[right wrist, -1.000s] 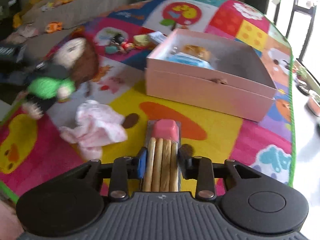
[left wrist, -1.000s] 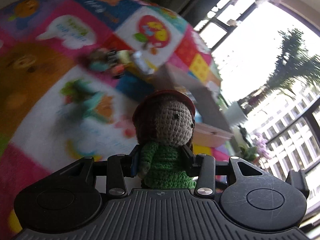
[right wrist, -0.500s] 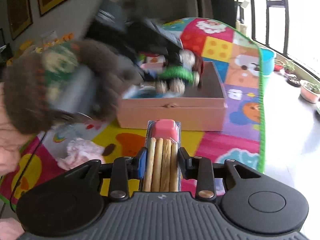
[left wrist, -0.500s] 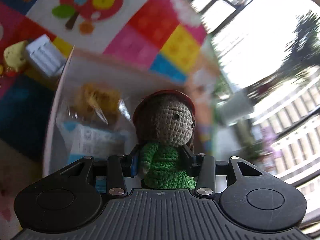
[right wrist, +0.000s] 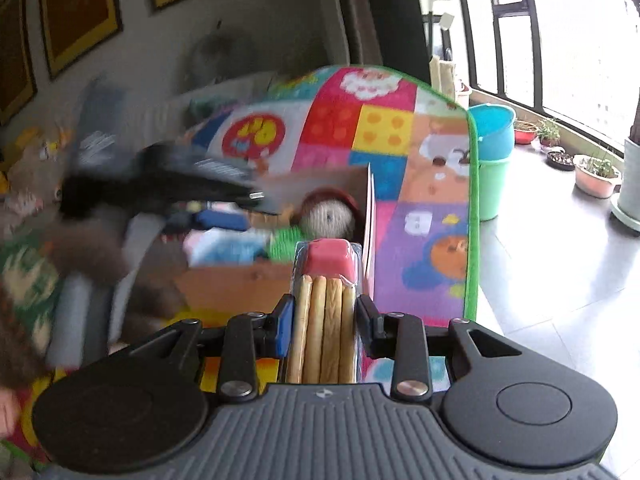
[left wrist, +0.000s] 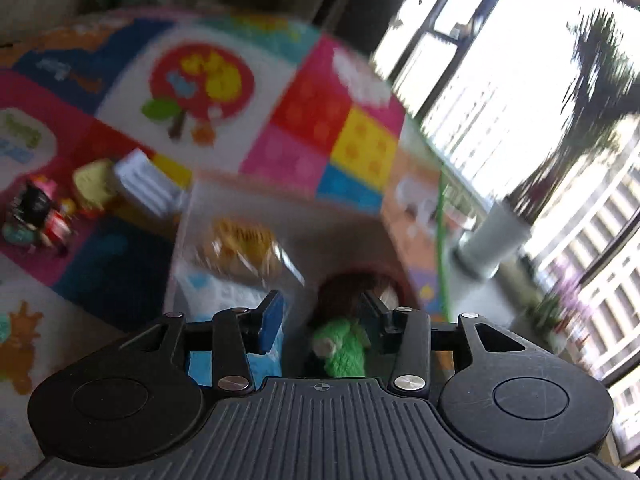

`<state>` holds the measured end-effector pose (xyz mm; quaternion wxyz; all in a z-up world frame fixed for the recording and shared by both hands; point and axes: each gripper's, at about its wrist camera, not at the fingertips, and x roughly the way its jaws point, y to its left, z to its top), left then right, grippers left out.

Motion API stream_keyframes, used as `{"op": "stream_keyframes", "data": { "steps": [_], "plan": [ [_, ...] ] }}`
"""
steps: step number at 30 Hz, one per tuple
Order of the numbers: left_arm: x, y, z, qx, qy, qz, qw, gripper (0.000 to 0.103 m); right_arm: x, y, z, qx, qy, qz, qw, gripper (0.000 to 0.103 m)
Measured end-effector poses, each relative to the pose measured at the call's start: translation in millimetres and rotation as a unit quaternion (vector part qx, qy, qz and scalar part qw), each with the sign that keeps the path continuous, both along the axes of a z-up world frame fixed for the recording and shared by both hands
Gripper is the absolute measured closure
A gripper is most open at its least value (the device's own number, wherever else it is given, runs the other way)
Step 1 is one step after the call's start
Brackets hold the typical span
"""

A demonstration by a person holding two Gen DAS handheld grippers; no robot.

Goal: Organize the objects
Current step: 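Place the doll in the pink box with the left gripper while the right lifts the breadsticks, then lower the breadstick pack into the pink box and open the right gripper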

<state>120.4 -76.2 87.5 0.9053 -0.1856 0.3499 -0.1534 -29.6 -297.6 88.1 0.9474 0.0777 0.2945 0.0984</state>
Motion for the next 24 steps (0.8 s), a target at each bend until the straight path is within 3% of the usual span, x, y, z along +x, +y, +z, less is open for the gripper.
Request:
{"op": "stream_keyframes", "data": {
  "steps": [4,8,12,17,20,22,24],
  "plan": [
    [-21.0,31.3,4.6,-0.038,-0.009,-0.019,0.999,0.057,21.8,-12.1,16.7,0.072,-0.014,-0.011,0.997,0.071],
    [-44.0,63.6,-6.5,-0.052,-0.005,-0.036,0.998,0.057,53.4,-15.0,23.7,0.127,-0.014,-0.023,0.991,0.071],
    [-65.0,96.9,-19.3,-0.069,0.007,-0.021,0.9974,0.057,83.1,-6.5,18.9,0.112,-0.017,-0.056,0.992,0.071],
    [-74.4,121.7,-31.7,-0.099,0.017,-0.013,0.9948,0.057,126.8,11.8,-9.1,0.086,0.031,-0.069,0.993,0.071],
    [-77.5,126.6,-33.5,-0.088,0.01,-0.012,0.996,0.057,146.9,27.2,-19.9,0.059,0.042,-0.068,0.995,0.071],
    [-77.6,126.4,-34.9,-0.077,0.006,-0.016,0.9969,0.057,159.5,32.8,-24.8,0.068,0.054,-0.064,0.994,0.071],
    [-78.2,129.1,-38.4,-0.078,0.012,-0.02,0.9967,0.057,163.2,38.6,-23.7,0.056,0.044,-0.063,0.995,0.071]
  ]
}}
